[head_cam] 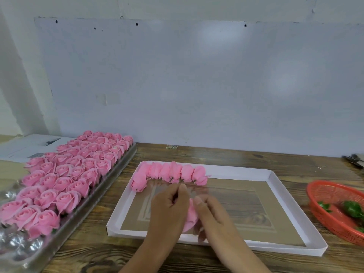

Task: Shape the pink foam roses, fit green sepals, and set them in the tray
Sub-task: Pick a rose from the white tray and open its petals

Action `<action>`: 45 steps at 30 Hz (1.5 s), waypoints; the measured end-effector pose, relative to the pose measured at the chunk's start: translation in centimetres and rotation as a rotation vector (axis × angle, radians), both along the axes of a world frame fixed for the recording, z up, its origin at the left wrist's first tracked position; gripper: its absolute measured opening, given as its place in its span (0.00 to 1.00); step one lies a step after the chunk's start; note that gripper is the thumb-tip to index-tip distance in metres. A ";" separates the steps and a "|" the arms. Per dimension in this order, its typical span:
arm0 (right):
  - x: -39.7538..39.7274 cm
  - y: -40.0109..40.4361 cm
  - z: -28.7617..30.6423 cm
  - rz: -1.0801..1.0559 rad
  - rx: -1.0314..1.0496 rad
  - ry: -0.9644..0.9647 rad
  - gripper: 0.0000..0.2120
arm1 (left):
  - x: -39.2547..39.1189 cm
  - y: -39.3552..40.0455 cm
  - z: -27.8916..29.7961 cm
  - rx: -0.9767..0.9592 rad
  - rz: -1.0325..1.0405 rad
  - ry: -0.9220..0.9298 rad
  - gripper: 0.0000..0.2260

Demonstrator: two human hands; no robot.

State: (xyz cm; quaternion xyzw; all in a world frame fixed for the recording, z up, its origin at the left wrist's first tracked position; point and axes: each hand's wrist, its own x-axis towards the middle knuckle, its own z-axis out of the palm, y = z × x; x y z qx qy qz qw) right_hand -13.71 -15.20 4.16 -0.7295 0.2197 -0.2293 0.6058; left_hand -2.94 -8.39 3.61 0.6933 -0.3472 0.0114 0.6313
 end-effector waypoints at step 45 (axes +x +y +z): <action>0.0 -1.1 -1.5 -0.029 -0.276 -0.121 0.17 | -0.7 0.2 -0.1 0.063 -0.094 -0.045 0.21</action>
